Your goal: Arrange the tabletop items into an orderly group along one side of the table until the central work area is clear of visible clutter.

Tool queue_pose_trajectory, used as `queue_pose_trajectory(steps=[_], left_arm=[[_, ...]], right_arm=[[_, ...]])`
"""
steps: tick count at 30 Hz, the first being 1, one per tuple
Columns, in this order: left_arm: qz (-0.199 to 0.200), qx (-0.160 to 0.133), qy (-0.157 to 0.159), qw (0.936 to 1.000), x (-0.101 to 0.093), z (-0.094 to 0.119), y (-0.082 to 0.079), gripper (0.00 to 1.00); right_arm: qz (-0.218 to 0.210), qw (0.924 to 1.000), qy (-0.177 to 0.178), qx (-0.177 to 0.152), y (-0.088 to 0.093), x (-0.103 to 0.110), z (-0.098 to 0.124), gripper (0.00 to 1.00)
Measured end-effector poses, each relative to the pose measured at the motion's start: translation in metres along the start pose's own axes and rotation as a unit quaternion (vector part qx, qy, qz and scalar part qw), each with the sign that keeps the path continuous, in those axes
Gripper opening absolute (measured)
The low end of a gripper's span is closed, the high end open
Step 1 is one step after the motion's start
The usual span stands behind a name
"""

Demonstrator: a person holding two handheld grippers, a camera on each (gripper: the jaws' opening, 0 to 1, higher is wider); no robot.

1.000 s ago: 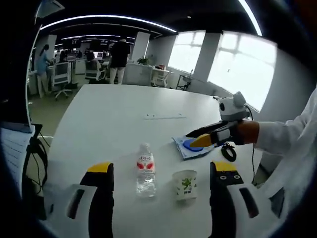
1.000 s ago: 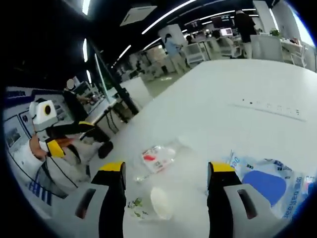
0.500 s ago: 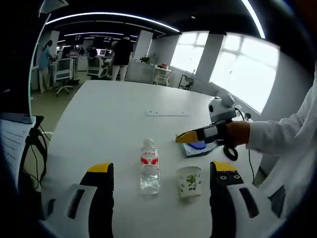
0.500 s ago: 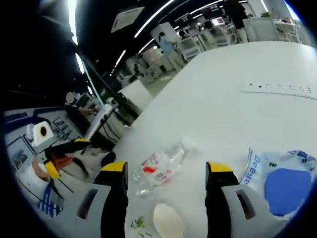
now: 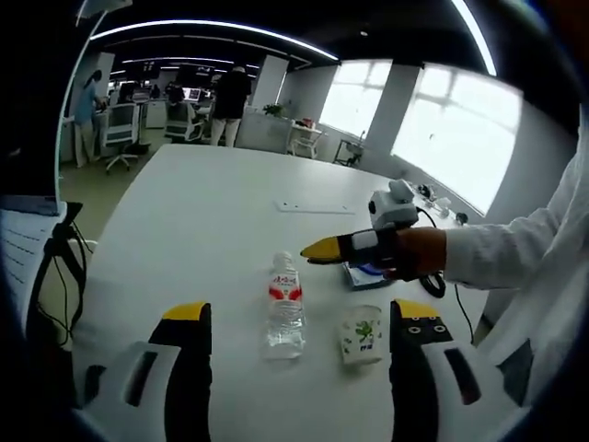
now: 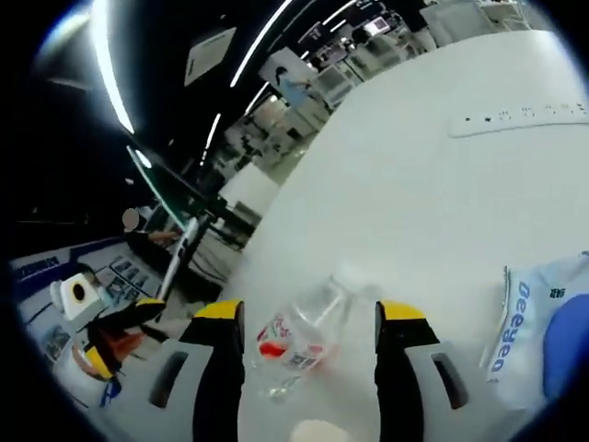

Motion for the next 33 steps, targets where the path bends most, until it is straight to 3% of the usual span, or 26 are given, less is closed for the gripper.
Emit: queue_pose_trajectory(steps=[10, 26, 33], left_arm=[[0.007, -0.008, 0.001, 0.9999, 0.007, -0.004, 0.005, 0.80], [0.015, -0.019, 0.007, 0.9997, 0.016, -0.012, 0.008, 0.79], [0.021, -0.022, 0.008, 0.9995, 0.020, -0.012, 0.011, 0.79]], right_arm=[[-0.058, 0.9983, 0.005, -0.006, 0.001, 0.000, -0.015, 0.48], [-0.122, 0.9923, 0.016, -0.013, 0.001, -0.022, -0.041, 0.39], [-0.128, 0.9912, 0.030, -0.013, 0.003, -0.027, -0.048, 0.25]])
Point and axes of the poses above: the point that each gripper's makers call its tool centre point, and the gripper's own axes: z roughly backward along the fingers, x roughly to its left, y roughly out of its underside, the point moved 5 cm from there along z, roughly backward along the fingers, and after that the axes turned 8 degrees about z, right-handed, at the moved point
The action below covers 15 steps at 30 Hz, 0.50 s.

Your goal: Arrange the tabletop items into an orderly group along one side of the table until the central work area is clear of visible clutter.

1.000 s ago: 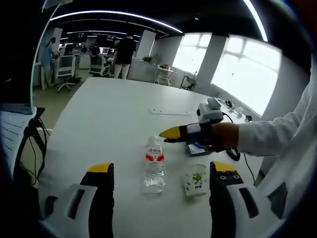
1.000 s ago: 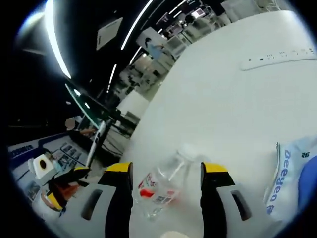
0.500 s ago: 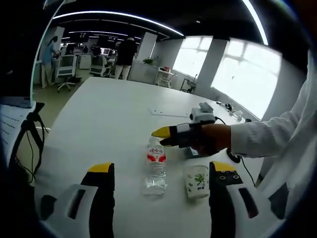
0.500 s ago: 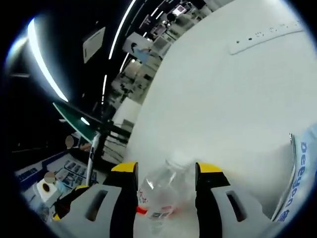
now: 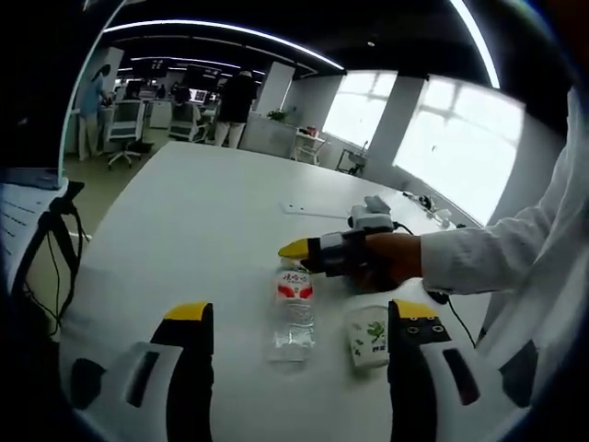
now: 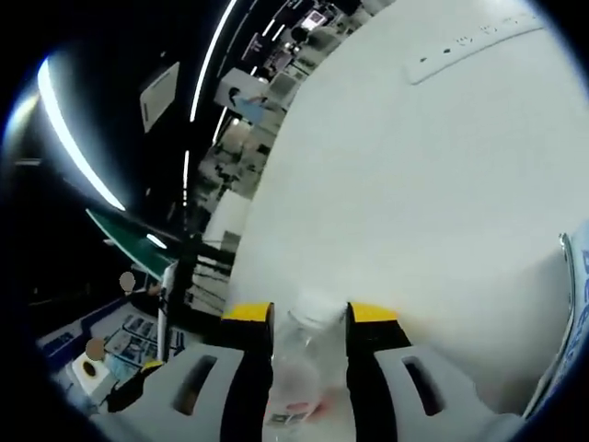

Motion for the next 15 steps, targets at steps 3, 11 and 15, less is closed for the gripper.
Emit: queue_pose_trajectory(steps=[3, 11, 15], left_arm=[[0.001, 0.000, 0.000, 1.0000, 0.001, 0.000, 0.001, 0.79], [0.003, 0.003, 0.004, 1.0000, 0.008, -0.008, 0.002, 0.78], [0.024, -0.005, 0.016, 0.9996, 0.010, -0.013, -0.001, 0.77]], right_arm=[[-0.012, 0.9999, 0.003, -0.008, -0.003, -0.002, -0.001, 0.22], [-0.004, 0.9999, -0.005, -0.011, -0.003, 0.001, -0.001, 0.20], [0.011, 0.9996, -0.014, -0.021, -0.006, 0.008, 0.001, 0.20]])
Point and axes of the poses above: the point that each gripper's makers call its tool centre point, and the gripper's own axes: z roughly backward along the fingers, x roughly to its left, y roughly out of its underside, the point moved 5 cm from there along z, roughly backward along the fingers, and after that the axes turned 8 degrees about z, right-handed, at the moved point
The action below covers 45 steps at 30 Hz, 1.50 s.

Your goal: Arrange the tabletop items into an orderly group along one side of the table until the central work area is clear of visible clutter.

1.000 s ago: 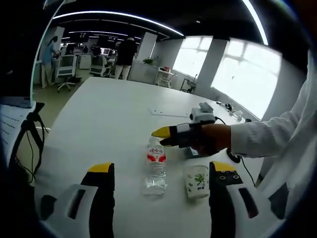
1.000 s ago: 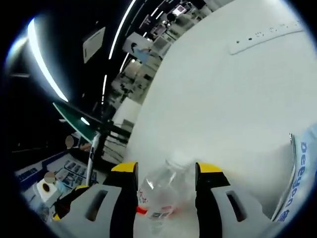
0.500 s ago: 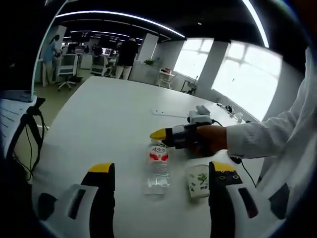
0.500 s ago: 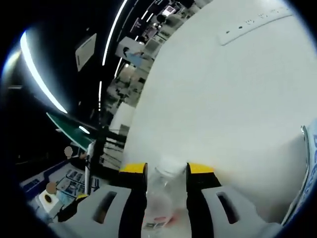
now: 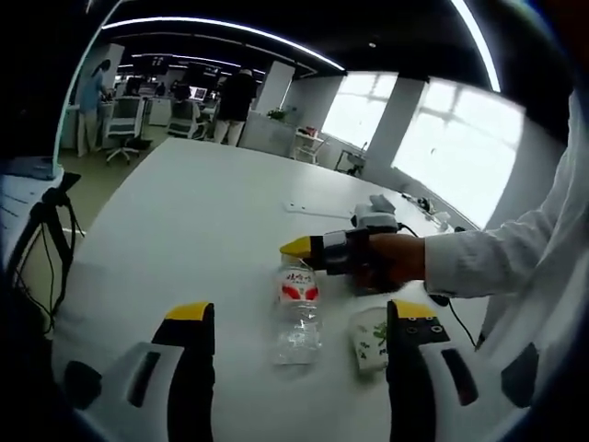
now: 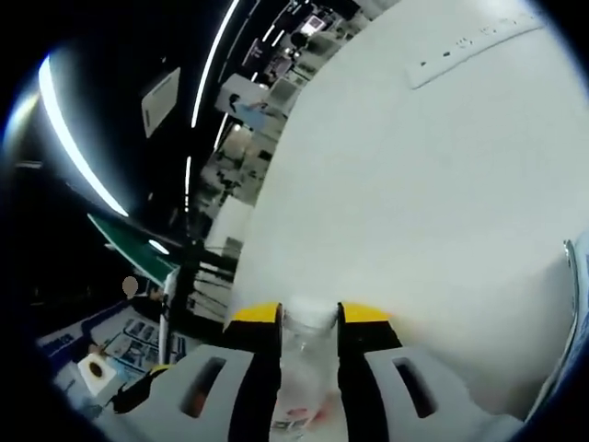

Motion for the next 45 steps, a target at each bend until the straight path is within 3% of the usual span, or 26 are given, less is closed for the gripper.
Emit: queue_pose_trajectory(steps=[7, 18, 34, 38, 45], left_arm=[[0.013, 0.002, 0.017, 0.9998, 0.006, -0.013, 0.000, 0.76], [-0.008, 0.036, 0.072, 0.9967, 0.009, -0.043, -0.005, 0.77], [-0.031, 0.092, 0.121, 0.9879, 0.007, -0.068, 0.006, 0.75], [-0.032, 0.113, 0.140, 0.9831, 0.005, -0.074, 0.011, 0.74], [-0.067, 0.156, 0.164, 0.9717, -0.004, -0.079, 0.025, 0.65]], right_arm=[[0.052, 0.9984, -0.017, -0.015, -0.005, 0.016, 0.009, 0.20], [0.140, 0.9888, -0.043, -0.028, -0.002, 0.056, 0.027, 0.19], [0.247, 0.9657, -0.073, -0.033, 0.004, 0.091, 0.041, 0.19], [0.268, 0.9597, -0.078, -0.031, 0.005, 0.098, 0.044, 0.19], [0.321, 0.9434, -0.078, -0.030, 0.010, 0.112, 0.050, 0.19]])
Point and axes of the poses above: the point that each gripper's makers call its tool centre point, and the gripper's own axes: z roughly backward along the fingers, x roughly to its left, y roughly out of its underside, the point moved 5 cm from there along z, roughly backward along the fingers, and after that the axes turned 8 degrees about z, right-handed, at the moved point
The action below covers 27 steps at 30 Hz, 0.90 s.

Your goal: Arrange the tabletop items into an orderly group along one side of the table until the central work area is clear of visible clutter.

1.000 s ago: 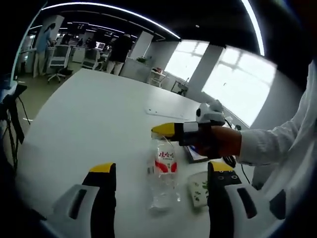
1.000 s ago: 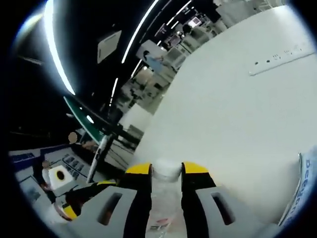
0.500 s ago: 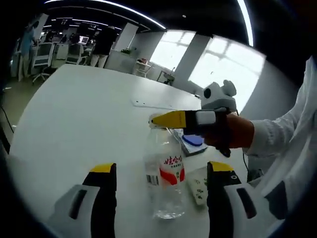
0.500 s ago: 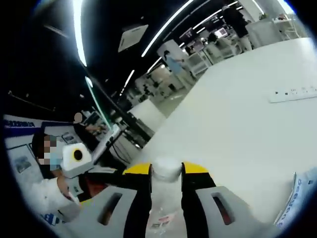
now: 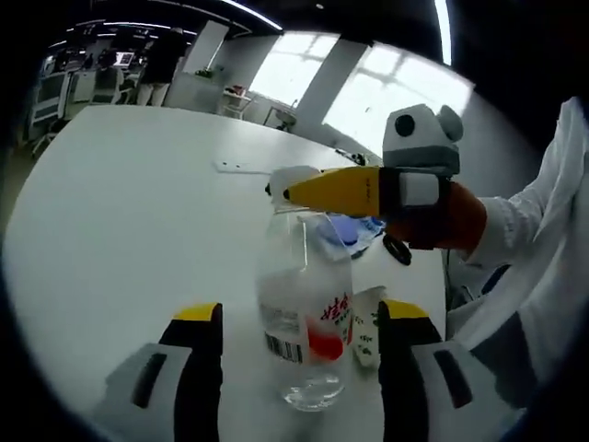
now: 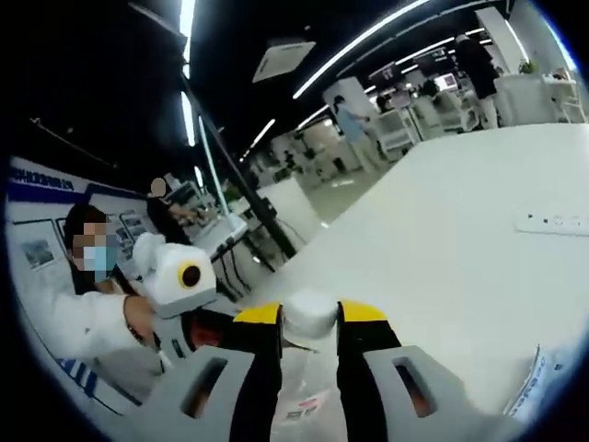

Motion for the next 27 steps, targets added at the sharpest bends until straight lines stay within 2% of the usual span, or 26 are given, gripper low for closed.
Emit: queue_pose_trajectory(steps=[2, 6, 11, 17, 22, 27], left_arm=[[-0.013, 0.009, 0.009, 0.9998, -0.002, -0.002, 0.003, 0.58], [-0.022, 0.009, 0.022, 0.9995, -0.005, -0.003, 0.002, 0.44], [-0.047, 0.007, 0.034, 0.9983, -0.007, -0.002, 0.001, 0.43], [-0.097, 0.001, 0.022, 0.9950, -0.007, -0.006, -0.009, 0.41], [-0.135, -0.009, 0.028, 0.9904, -0.009, -0.014, -0.023, 0.41], [-0.174, -0.024, 0.030, 0.9840, -0.010, -0.028, -0.039, 0.41]], right_arm=[[0.019, 0.9998, -0.002, 0.001, -0.001, 0.005, 0.001, 0.19], [0.049, 0.9988, -0.003, 0.002, -0.002, 0.014, 0.002, 0.19], [0.064, 0.9980, 0.003, 0.004, -0.004, 0.016, 0.003, 0.19], [0.107, 0.9941, 0.018, -0.001, -0.012, 0.018, 0.011, 0.19], [0.162, 0.9859, 0.042, -0.011, -0.021, 0.017, 0.022, 0.19], [0.232, 0.9702, 0.068, -0.012, -0.030, 0.012, 0.031, 0.19]])
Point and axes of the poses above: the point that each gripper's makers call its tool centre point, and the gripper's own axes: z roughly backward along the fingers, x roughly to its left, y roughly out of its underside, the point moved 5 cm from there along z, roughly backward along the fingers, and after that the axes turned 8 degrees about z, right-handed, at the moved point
